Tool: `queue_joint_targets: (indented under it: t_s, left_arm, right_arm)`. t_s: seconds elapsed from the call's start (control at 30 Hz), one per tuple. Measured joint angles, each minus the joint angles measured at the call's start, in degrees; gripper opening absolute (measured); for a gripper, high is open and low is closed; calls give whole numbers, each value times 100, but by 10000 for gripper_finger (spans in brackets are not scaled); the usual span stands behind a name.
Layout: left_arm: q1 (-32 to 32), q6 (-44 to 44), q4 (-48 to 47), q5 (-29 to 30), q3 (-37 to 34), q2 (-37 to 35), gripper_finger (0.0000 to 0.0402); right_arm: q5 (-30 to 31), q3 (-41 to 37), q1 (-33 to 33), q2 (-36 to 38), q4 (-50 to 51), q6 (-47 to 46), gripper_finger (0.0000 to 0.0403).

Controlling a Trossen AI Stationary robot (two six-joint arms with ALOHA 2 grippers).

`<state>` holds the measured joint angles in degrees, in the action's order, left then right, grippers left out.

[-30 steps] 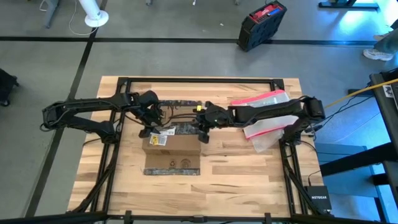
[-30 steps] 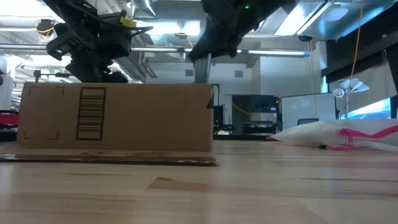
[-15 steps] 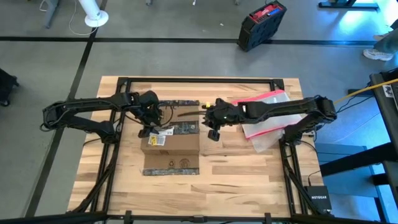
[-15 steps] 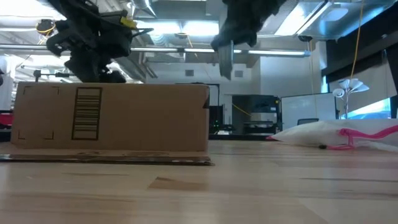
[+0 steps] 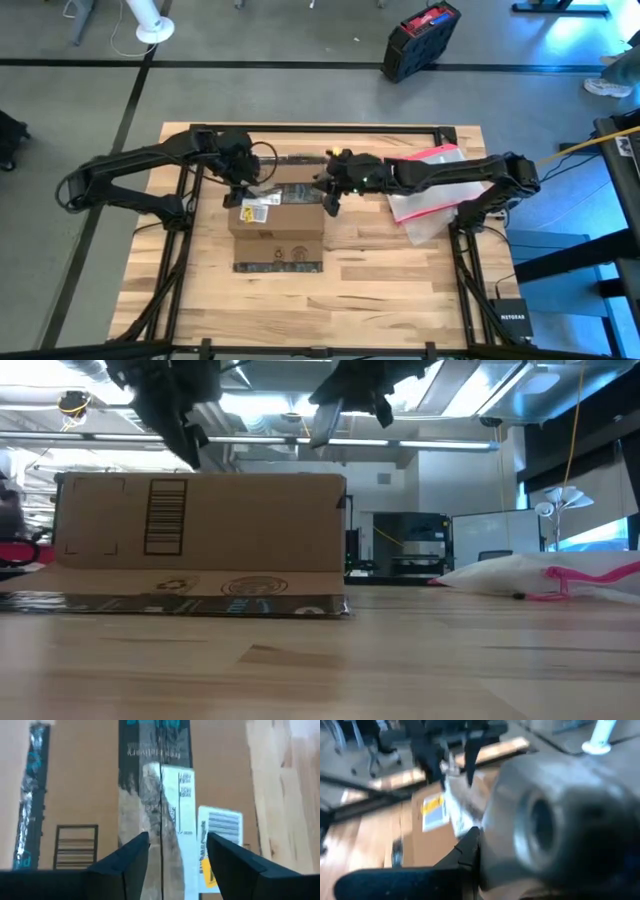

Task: Unpack boxes
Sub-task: Break down the cardboard box with the gray cutter until it is fully flat

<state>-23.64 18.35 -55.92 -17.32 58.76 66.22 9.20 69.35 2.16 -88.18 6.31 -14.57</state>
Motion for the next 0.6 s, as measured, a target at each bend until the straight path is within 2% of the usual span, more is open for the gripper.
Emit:
queue_joint_targets:
  t_s: [0.17,0.3,0.43,0.6]
  left_arm:
    - [5,-118,-170,56,96,-134,192]
    - [81,97,-629,644,36,-142,192]
    - [177,148,-871,772,-31,-145,192]
    - [403,161,-608,1972,-35,-145,192]
  right_arm:
    - [-282,1,257,-22,-4,124,72]
    - [-454,1,319,-20,-44,182,72]
    - [-638,1,313,-21,-21,201,72]
    - [-725,1,312,-22,-27,301,72]
